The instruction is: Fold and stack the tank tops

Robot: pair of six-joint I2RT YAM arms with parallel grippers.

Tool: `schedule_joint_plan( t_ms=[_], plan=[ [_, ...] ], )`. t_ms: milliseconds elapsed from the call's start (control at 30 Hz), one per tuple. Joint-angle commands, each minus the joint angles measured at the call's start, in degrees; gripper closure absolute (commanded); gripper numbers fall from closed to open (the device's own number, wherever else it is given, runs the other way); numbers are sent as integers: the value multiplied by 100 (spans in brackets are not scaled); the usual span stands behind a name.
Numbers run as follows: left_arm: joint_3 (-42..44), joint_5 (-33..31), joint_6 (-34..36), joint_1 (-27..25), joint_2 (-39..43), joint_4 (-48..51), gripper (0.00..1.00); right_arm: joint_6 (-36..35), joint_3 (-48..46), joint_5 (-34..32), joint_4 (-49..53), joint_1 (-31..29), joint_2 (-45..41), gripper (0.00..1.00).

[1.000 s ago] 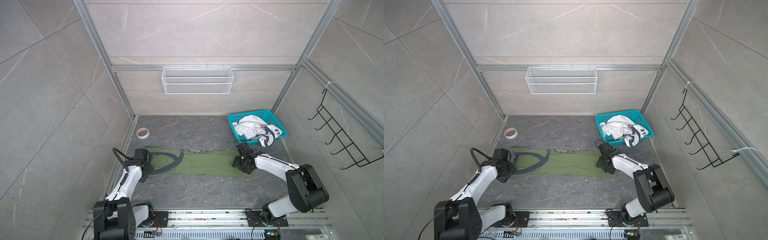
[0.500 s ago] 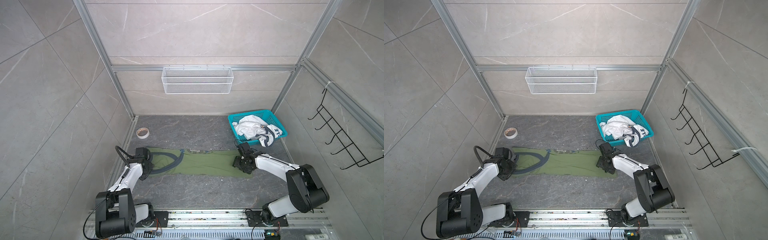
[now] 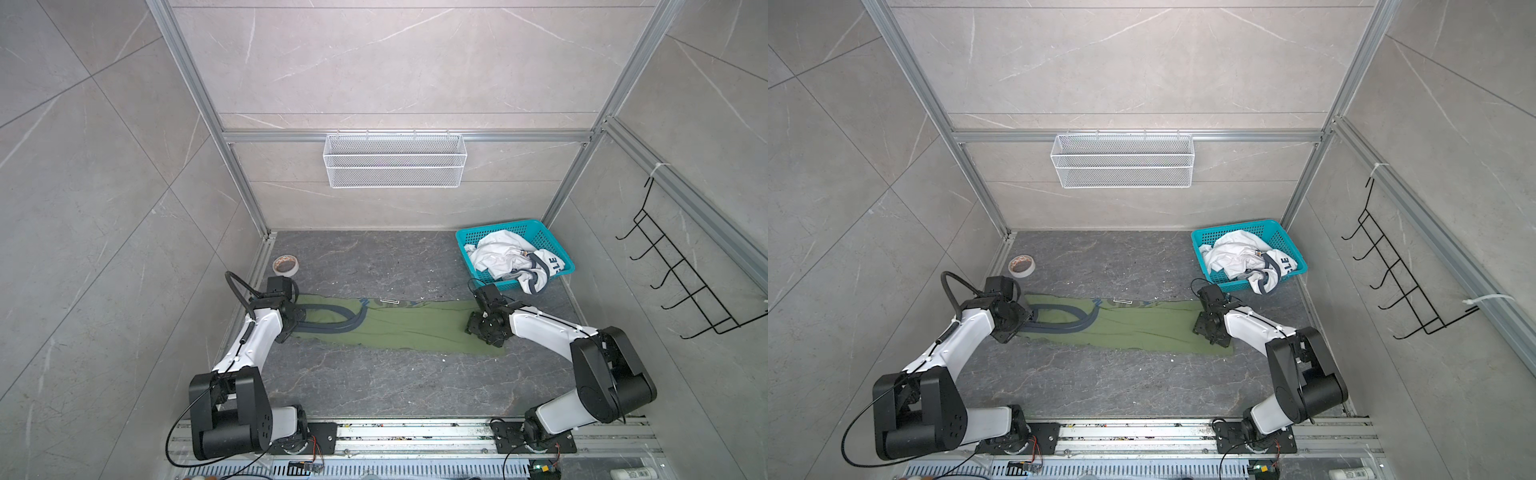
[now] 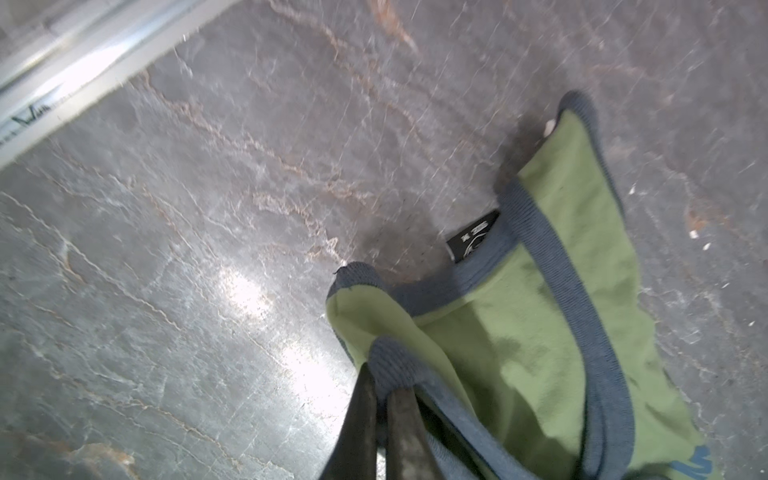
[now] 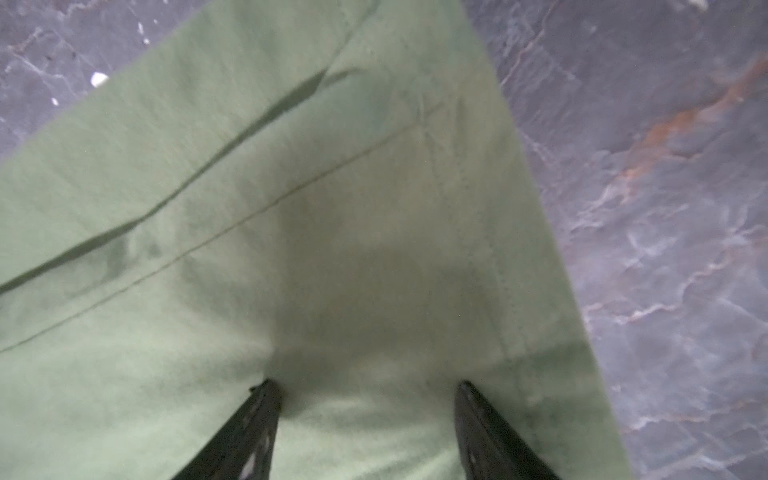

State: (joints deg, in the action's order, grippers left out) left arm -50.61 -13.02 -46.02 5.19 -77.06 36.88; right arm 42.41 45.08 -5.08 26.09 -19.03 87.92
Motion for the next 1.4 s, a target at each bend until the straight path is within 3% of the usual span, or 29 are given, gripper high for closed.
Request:
schedule_joint_plan(
  t_ms=[0,167,300,333,533,700,833,933,1133,1367],
  plan=[
    [-335,-311,216,55,-337,333,100,-77,12,-196,224,57,231,31],
    [-495,-272,193,74,-1002,251,100,-91,64,-163,231,59,260,31],
    [-469,-179,153,122,-1372,112,93,-170,132,-45,235,63,198,31],
    [-468,-175,135,125,-1399,111,88,-213,143,-16,230,64,146,31],
    [-480,-534,68,123,-734,306,42,-582,320,51,527,51,-391,29],
    [-397,-912,60,122,354,572,17,-871,430,121,787,32,-862,27],
    [-359,-782,-7,-67,1006,755,12,-1041,547,188,916,6,-1048,26],
    [-382,-589,-166,-823,944,752,12,-1168,638,362,865,3,-928,26],
    [-643,-141,-511,-2520,-349,321,13,-1176,939,591,753,-52,-236,26],
    [-1347,149,-328,-3042,-2146,-48,16,-1100,1187,554,930,-100,626,27]
  ],
)
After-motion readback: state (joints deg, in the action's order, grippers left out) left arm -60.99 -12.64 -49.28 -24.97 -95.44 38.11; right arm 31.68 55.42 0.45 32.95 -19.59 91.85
